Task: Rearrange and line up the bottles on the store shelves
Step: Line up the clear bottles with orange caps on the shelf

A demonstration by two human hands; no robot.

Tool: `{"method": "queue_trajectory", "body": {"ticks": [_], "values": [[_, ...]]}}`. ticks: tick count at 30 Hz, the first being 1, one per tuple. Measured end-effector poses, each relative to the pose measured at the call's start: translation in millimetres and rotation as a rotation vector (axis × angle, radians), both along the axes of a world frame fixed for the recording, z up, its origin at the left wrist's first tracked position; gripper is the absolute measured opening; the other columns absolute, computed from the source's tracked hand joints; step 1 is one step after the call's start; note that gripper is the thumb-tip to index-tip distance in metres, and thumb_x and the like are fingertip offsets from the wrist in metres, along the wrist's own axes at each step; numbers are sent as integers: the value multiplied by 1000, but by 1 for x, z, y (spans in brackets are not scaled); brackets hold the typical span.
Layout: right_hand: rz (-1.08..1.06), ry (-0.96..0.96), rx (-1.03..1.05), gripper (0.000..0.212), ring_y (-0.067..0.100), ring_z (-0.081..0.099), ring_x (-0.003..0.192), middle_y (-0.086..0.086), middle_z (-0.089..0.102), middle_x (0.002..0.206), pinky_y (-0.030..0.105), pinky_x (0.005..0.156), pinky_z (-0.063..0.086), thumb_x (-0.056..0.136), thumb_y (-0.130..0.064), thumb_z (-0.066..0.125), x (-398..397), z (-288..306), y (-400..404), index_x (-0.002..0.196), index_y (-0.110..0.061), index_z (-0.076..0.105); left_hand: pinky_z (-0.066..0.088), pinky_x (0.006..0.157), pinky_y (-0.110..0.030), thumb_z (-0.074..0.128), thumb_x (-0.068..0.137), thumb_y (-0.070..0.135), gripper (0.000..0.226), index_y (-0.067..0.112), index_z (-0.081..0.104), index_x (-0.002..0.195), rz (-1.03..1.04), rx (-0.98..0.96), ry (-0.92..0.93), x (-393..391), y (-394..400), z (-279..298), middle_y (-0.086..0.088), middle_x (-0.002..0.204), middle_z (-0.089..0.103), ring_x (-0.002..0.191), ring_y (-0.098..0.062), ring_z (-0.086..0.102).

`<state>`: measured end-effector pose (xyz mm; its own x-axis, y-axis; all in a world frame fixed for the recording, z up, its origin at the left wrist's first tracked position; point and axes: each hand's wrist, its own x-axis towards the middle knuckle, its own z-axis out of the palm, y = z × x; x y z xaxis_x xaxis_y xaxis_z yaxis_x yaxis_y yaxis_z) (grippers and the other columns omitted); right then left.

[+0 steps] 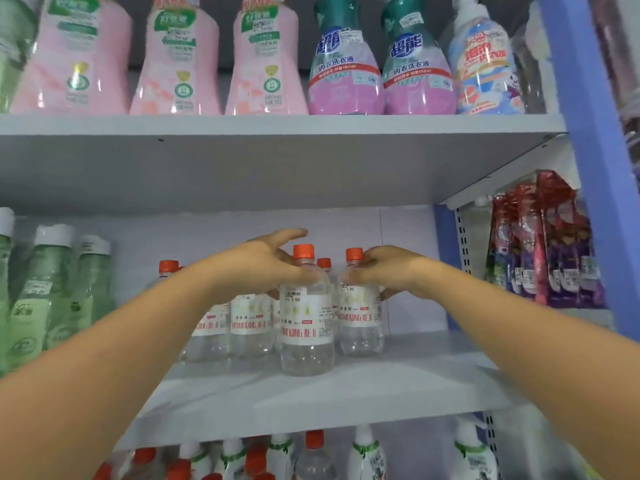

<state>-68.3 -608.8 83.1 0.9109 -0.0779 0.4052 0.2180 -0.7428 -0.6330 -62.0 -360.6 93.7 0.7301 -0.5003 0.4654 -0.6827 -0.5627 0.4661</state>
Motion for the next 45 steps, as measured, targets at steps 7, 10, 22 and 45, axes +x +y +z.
{"method": "queue_trajectory", "body": {"ticks": [7, 10, 22, 45], "values": [[-70, 105, -105, 26, 15, 70, 105, -1, 75, 110, 41, 97, 57, 92, -31, 70, 3, 11, -22, 113, -18, 67, 56, 91, -33, 78, 80, 57, 63, 38, 53, 135, 80, 86, -103, 26, -44, 3, 10, 120, 65, 98, -16, 67], [-34, 125, -78, 18, 13, 70, 102, -1, 74, 108, 39, 95, 59, 95, -26, 69, 3, 12, -32, 109, -17, 65, 48, 103, -36, 78, 79, 59, 76, 35, 47, 144, 112, 111, -117, 43, -63, 5, 9, 134, 58, 119, -19, 59], [48, -1, -45, 45, 16, 69, 106, 1, 70, 119, 37, 92, 59, 93, -34, 71, 38, -7, -52, 131, -13, 59, 50, 82, -35, 71, 82, 63, 56, 27, 53, 121, 218, 181, -302, 88, -98, -8, 7, 106, 61, 99, -18, 58], [60, -64, 65, 24, 12, 71, 94, 2, 73, 111, 26, 73, 58, 97, -32, 66, 38, -16, -49, 115, -16, 63, 52, 88, -35, 71, 89, 52, 62, 28, 49, 141, 189, 53, -319, 90, -95, -18, 6, 118, 61, 103, -20, 62]]}}
